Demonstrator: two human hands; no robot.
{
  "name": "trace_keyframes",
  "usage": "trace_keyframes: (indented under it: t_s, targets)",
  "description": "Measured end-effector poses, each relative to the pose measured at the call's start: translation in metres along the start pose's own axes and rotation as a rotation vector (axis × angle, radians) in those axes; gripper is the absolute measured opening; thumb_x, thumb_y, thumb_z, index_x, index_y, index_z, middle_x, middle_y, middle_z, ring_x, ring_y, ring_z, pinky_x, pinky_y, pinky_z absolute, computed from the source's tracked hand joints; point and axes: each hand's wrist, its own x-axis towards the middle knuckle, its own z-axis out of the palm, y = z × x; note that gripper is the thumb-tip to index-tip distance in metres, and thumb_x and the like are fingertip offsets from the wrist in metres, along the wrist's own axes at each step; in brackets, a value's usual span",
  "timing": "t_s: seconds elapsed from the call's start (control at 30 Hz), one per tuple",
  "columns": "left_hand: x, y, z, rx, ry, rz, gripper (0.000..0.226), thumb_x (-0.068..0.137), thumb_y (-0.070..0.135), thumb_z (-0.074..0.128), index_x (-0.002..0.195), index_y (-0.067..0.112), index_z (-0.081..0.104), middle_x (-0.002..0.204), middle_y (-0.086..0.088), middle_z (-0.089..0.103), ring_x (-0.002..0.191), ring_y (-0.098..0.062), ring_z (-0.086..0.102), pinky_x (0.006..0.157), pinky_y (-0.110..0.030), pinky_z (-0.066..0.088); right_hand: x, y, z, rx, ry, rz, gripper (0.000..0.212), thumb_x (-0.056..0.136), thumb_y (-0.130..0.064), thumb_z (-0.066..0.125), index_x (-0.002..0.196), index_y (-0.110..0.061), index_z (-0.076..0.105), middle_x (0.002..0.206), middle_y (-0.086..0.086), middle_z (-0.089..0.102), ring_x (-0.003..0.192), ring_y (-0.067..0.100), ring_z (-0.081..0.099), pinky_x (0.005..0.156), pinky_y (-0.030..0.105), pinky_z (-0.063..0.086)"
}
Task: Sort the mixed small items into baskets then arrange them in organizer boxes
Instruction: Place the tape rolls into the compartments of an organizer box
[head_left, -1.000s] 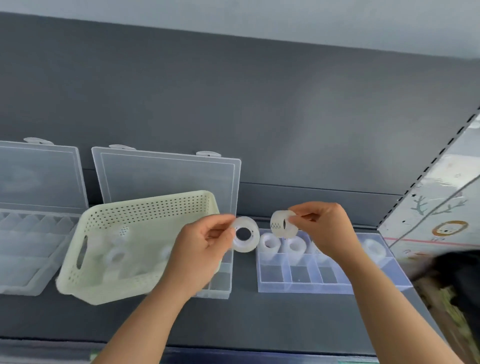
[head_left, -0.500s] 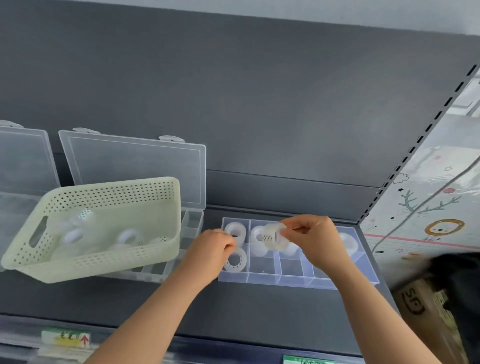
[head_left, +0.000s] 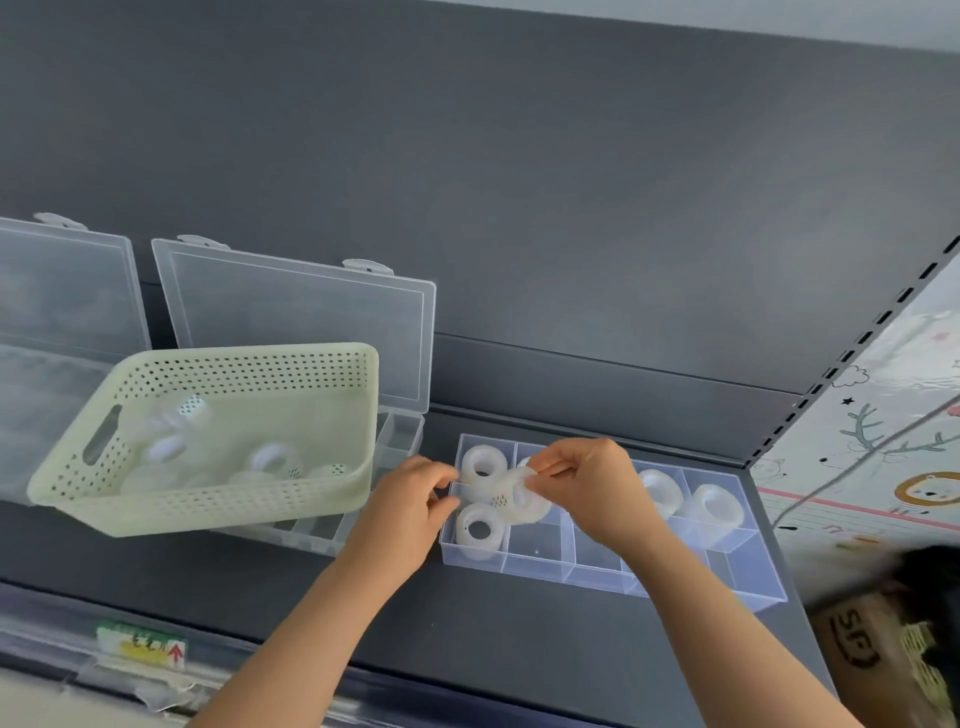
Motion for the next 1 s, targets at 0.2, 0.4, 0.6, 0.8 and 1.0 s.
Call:
trace_keyframes:
  t_s: [0.2,0.4,0.6,0.8,1.0]
  targets:
    - [-0.02,-0.002,0.0,-0.091,-0.008,-0.056,0.014,0.09,0.021,0.061,0.1,0.018,0.07,0.076,0.006,0.068,0.068,-0.012,0.061,0.069,-0.026,0.053,0.012,-0.009,0.031,-0.213,-0.062,-0.079,0.01,0.079,-0.021,0.07,0.087,-0.023,0.077,0.077,-0.012,0.069,0.072,0.005,0.063,0.071,0.02,0.052]
    - [-0.025,-0.002,0.001,-0.121,-0.024,-0.085,0.012,0.092,0.021,0.058,0.094,0.015,0.068,0.072,0.004,0.065,0.066,-0.013,0.059,0.068,-0.032,0.053,0.017,-0.014,0.043,-0.383,-0.124,-0.119,0.015,0.083,-0.024,0.063,0.092,-0.025,0.075,0.09,-0.005,0.073,0.08,0.014,0.066,0.076,0.029,0.056]
    - [-0.03,0.003,-0.008,-0.046,-0.005,-0.031,0.018,0.095,0.021,0.053,0.107,0.014,0.064,0.086,0.003,0.064,0.075,-0.012,0.056,0.075,-0.032,0.051,0.015,-0.006,0.045,-0.447,-0.105,-0.226,0.018,0.085,-0.029,0.066,0.101,-0.024,0.073,0.105,-0.006,0.064,0.089,0.012,0.059,0.076,0.025,0.05]
    - [-0.028,0.003,-0.075,0.005,0.15,0.062,0.022,0.092,0.018,0.057,0.113,0.017,0.065,0.095,0.004,0.066,0.084,-0.01,0.06,0.079,-0.028,0.051,0.023,-0.052,0.039,-0.248,-0.074,-0.326,0.017,0.087,-0.02,0.066,0.102,-0.019,0.074,0.096,-0.005,0.07,0.08,0.006,0.06,0.077,0.02,0.051]
    - [-0.017,-0.051,-0.155,0.108,0.154,-0.08,0.022,0.09,0.02,0.062,0.111,0.018,0.067,0.102,0.005,0.066,0.09,-0.008,0.06,0.085,-0.03,0.051,0.036,-0.117,0.063,-0.158,-0.266,-0.363,0.02,0.089,-0.017,0.064,0.107,-0.017,0.072,0.102,-0.006,0.072,0.084,0.004,0.066,0.078,0.009,0.049]
